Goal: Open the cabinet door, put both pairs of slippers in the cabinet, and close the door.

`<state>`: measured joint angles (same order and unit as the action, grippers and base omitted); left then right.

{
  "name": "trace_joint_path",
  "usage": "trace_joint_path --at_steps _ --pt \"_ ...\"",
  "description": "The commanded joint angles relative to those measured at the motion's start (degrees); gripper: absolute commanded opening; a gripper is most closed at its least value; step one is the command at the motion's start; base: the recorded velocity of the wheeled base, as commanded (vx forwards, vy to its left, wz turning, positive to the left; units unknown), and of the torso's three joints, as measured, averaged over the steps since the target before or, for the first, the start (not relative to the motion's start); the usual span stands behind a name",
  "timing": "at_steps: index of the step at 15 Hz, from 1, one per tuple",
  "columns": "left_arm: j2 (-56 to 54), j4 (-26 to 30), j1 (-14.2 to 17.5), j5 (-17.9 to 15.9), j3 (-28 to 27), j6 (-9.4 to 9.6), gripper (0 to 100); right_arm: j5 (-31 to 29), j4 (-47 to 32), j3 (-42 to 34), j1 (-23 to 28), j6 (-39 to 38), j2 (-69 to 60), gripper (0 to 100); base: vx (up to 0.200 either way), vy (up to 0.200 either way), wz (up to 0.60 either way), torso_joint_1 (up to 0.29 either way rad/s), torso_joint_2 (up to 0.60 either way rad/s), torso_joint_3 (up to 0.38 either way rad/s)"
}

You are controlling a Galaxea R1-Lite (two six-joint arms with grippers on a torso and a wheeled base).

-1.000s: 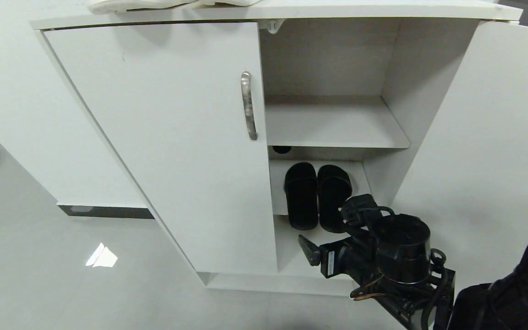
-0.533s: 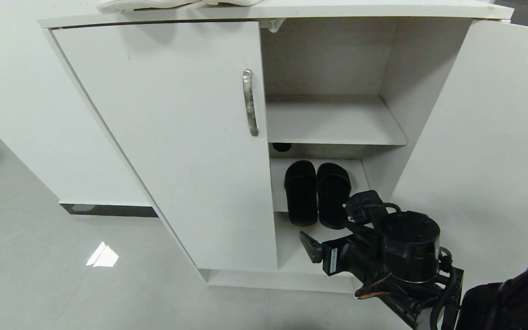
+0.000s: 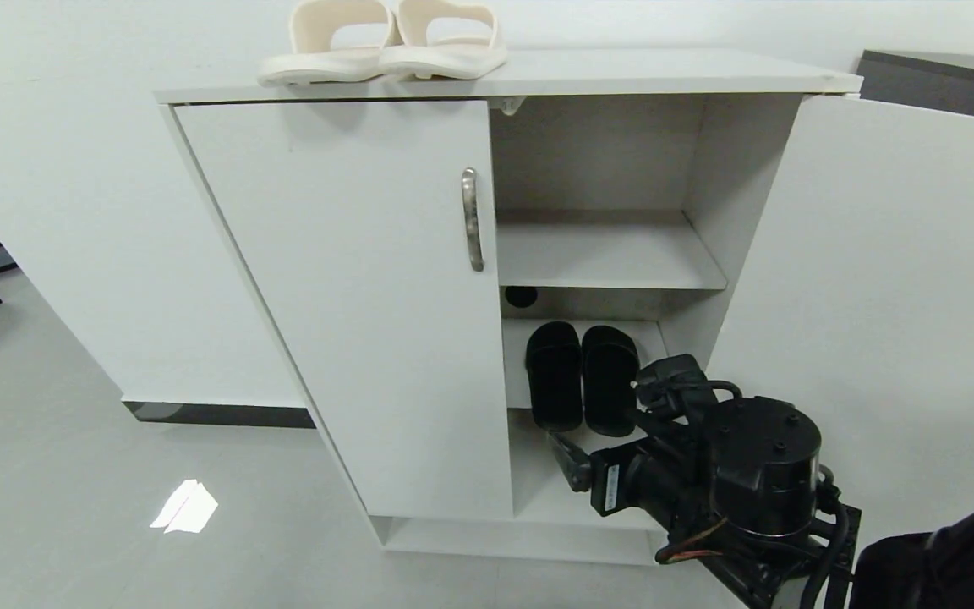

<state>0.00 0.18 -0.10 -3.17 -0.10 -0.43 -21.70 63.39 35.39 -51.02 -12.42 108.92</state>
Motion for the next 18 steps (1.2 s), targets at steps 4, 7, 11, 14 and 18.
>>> trace_joint_path --at_steps 4,7,11,14,18 --pt "0.1 0.0 0.0 0.0 0.0 -0.1 0 -0.2 2.2 -1.0 -0.2 0.6 0.0 0 0.0 0.0 0.0 0.002 0.0 0.203" --pt "0.1 0.0 0.0 -0.1 0.0 0.25 0 0.3 6.1 -2.7 -0.2 1.5 0.2 0 0.0 0.0 0.0 0.0 0.01 0.111" --pt "0.1 0.0 0.0 -0.1 0.0 0.95 0 8.3 14.0 -8.1 -0.2 1.6 0.1 0 0.0 0.0 0.0 0.0 0.0 0.0" --pt "0.1 0.0 0.0 -0.1 0.1 0.78 0 12.0 16.8 -10.7 -0.4 1.7 0.1 0 0.0 0.0 0.0 0.0 0.0 0.0" --pt "0.1 0.0 0.0 -0.1 0.1 0.69 0 12.7 23.1 -13.0 0.2 5.6 3.5 0 0.0 0.15 0.0 0.003 0.0 0.005"
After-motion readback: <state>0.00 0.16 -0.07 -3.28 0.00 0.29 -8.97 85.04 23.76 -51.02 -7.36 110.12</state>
